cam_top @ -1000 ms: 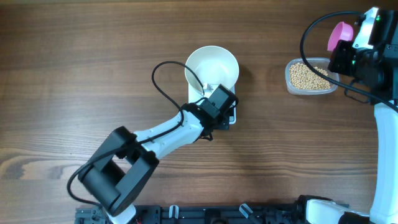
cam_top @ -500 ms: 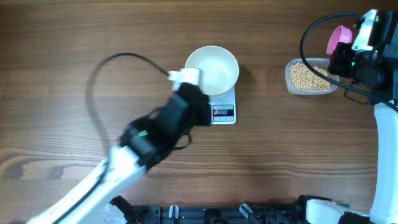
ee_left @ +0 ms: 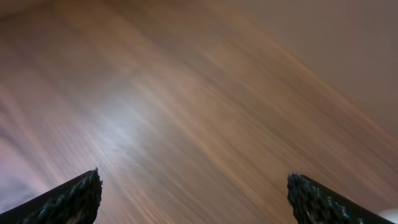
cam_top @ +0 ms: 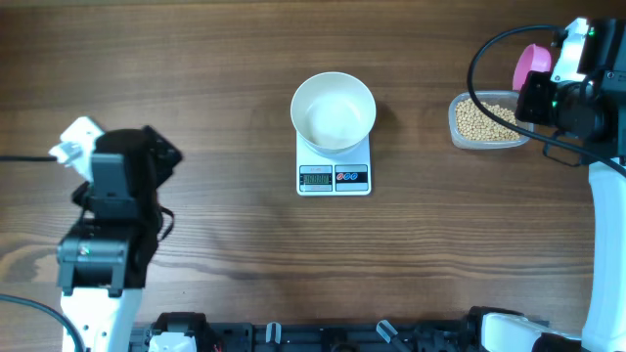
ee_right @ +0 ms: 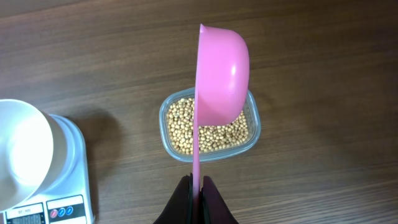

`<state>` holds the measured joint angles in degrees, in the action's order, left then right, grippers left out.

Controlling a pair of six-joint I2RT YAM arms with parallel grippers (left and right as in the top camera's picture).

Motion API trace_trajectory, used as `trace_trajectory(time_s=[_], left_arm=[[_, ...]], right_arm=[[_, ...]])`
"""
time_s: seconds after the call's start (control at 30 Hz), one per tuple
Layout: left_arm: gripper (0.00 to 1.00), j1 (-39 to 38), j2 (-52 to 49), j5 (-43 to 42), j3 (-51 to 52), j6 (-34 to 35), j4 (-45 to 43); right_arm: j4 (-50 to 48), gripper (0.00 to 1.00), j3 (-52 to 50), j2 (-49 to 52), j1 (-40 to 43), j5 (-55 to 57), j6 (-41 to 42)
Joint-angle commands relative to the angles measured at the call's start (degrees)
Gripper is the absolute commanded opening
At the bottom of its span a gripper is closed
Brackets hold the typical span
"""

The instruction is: Scoop item into bowl and weigh 150g on scale

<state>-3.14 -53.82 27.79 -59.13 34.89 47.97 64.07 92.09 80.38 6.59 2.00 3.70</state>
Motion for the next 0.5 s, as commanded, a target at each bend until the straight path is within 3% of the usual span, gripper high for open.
trace_trajectory(time_s=[0.0,0.47], left_arm=[[1.00,7.6,-2.9,1.7,0.0,0.1,0.2],[1.00,13.1,-15.9,1.9,0.0,0.1,-2.1]], right_arm=[[0.1,0.05,0.8,0.7,0.2,1.0,-1.2],[1.4,0.04,0.8,1.8,0.2,-2.7,-0.5]])
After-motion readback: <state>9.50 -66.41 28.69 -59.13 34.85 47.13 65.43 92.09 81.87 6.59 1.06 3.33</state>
